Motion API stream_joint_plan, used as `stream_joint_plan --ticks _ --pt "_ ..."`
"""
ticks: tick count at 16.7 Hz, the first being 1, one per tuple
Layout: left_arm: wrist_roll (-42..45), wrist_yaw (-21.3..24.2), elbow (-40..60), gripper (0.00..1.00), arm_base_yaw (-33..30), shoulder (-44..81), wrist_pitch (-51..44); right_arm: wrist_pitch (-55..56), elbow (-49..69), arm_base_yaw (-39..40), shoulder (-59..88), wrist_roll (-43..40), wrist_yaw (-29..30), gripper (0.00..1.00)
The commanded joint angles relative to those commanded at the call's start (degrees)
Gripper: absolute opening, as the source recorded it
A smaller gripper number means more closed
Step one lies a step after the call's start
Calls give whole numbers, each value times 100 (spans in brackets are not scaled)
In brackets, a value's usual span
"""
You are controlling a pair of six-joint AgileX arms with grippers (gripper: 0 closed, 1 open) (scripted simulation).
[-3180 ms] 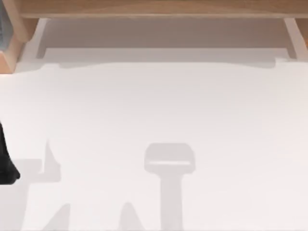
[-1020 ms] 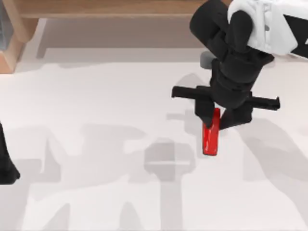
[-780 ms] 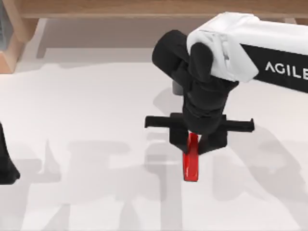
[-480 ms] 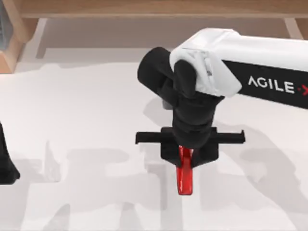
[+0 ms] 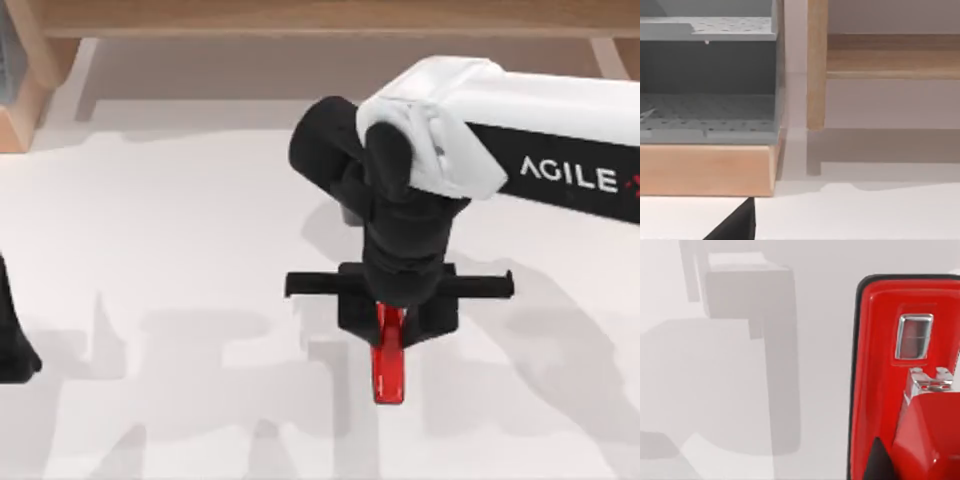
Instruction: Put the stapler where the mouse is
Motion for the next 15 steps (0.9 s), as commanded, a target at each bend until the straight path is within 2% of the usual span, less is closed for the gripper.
stream_joint_plan --ticks 15 --pt "0 0 0 100 0 0 0 -254 -74 -341 -647 365 270 0"
